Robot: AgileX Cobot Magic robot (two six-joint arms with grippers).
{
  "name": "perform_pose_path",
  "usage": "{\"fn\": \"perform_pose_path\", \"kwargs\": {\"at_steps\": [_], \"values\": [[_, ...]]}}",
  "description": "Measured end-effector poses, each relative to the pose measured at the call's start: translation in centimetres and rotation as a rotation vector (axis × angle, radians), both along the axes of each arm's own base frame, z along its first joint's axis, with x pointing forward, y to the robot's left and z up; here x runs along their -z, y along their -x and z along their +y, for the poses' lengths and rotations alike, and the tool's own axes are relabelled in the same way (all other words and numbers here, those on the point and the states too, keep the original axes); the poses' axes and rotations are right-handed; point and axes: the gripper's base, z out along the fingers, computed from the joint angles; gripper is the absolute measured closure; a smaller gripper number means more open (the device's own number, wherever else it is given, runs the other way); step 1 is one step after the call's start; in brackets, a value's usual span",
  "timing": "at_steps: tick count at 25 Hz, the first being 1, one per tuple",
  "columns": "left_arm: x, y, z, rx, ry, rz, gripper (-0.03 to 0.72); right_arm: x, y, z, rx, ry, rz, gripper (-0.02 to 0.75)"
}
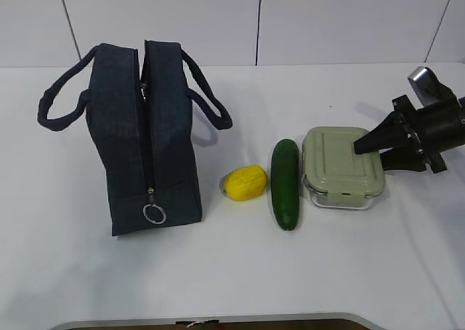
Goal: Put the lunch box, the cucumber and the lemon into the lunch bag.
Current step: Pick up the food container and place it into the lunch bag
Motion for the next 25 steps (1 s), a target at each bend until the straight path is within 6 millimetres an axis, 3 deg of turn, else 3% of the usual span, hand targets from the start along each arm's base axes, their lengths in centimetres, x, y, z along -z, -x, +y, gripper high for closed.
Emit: {"fn": "perform_pose_path", "kwargs": {"at_steps": [25], "values": [[0.0, 0.0, 0.0, 0.0, 0.0, 0.0, 0.447, 0.01, 0.0, -0.01, 0.001, 0.0, 0.002, 0.364]]}}
